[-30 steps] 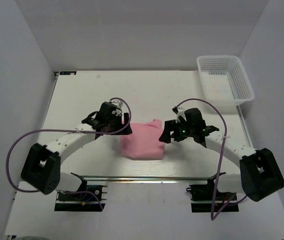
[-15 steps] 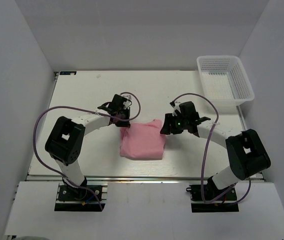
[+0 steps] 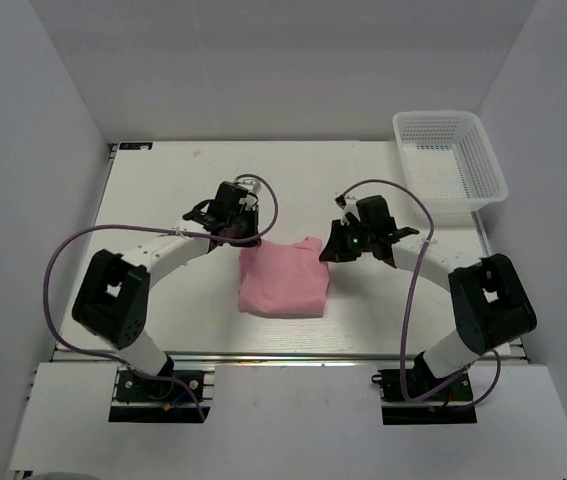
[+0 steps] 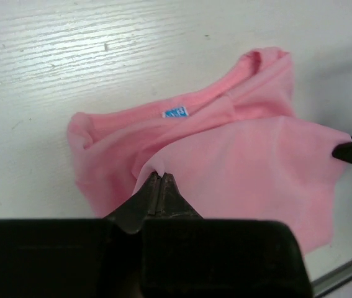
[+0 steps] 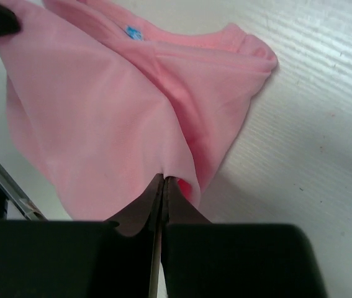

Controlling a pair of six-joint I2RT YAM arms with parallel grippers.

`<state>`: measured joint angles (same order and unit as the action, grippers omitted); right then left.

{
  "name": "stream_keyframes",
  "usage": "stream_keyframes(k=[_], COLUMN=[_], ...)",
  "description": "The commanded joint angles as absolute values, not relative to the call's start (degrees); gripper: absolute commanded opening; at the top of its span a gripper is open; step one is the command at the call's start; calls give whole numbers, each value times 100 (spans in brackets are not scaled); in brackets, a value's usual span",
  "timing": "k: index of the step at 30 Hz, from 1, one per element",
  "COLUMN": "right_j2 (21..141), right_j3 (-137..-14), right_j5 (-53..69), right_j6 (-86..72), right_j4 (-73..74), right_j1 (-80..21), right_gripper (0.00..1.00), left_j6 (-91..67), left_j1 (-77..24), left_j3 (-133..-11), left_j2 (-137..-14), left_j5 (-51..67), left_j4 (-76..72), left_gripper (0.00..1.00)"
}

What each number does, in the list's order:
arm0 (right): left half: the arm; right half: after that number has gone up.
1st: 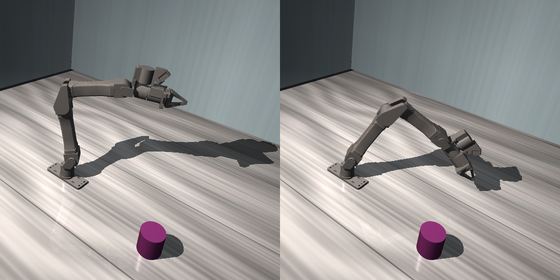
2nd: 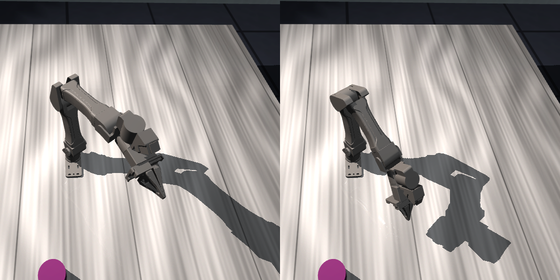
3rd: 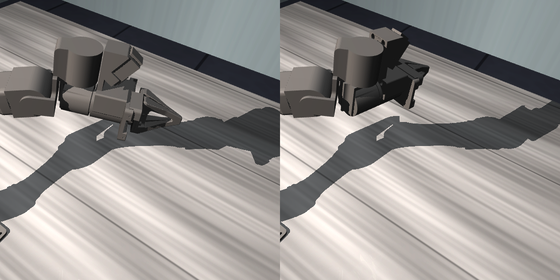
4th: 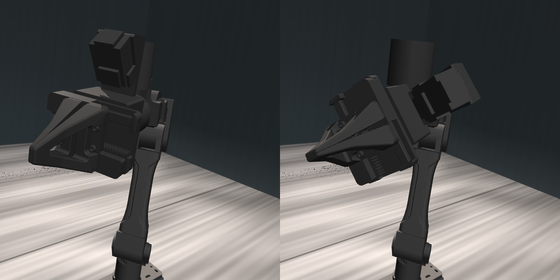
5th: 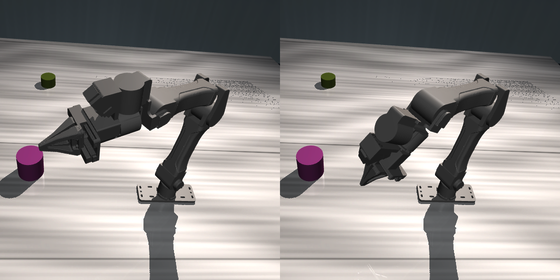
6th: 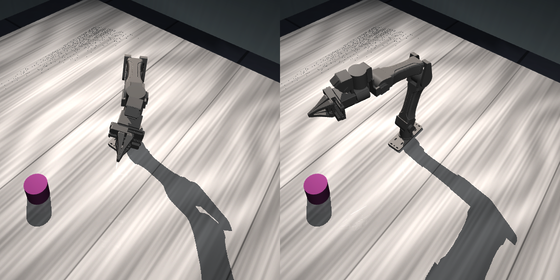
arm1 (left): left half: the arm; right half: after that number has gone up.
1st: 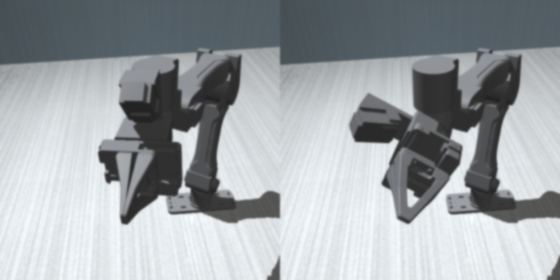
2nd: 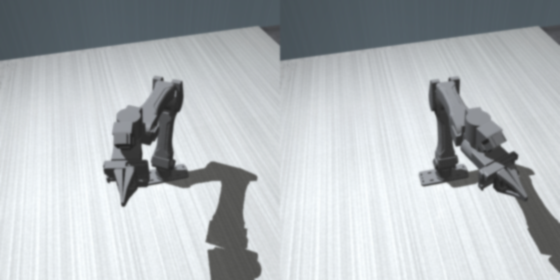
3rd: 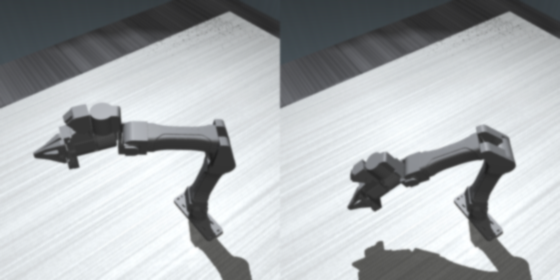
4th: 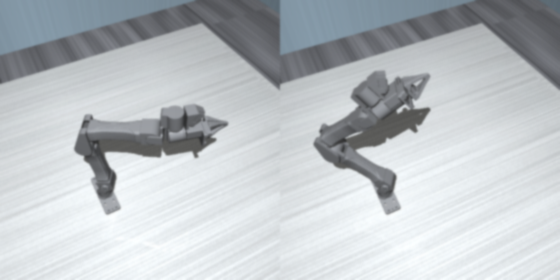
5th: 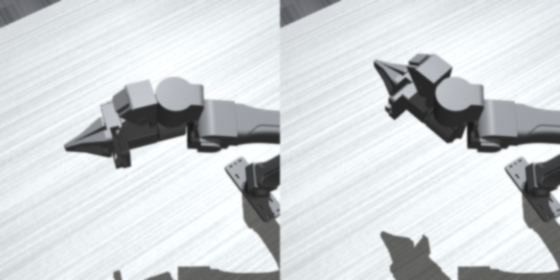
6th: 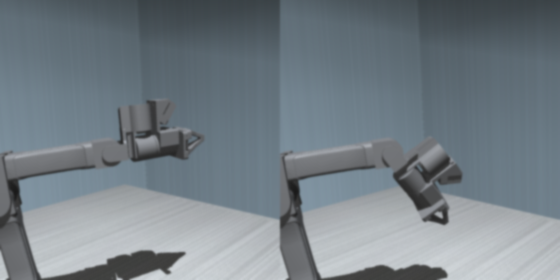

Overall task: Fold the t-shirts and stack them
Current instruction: Fold the long partially folded tshirt into a neat square

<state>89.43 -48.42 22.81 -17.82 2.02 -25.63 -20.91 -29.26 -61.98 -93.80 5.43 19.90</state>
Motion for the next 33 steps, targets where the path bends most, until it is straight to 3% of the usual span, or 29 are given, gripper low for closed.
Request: stream_keyframes(k=[1,5,12,22,31,33], right_j2=[8149,7297,7119,8586,10369,10833], right_j3=[-4783,-4413,-4333,-5141,-5906,-6362], right_j5=[2443,2408,2391,1837,1573,1966], right_j6=[-1714,-1767,-1819,-1644,-1758,-1470], right_j4=[-9,-61,-280,-763,-1222,-1030], right_j1=[-2575,-2575,-2566,-2549,-2452,-2435], right_gripper=[0,0,0,0,0,0], left_j6=[-1978,-1978,-2092,-2408,-2592,-2593], left_j1=[-3006,-3006,-2936,-2883,-2488,-2409], left_j3=[-5986,-5486,-5098,-5510,-6098,-6161], left_j2=[-8536,-7571,-7014,-8006,-9386,-9535], left_j5=[825,976,607,-1088,-1485,-1372], left_j4=[1995,1942,1767,1917,1555,1608], left_gripper=[0,0,3,1,4,15])
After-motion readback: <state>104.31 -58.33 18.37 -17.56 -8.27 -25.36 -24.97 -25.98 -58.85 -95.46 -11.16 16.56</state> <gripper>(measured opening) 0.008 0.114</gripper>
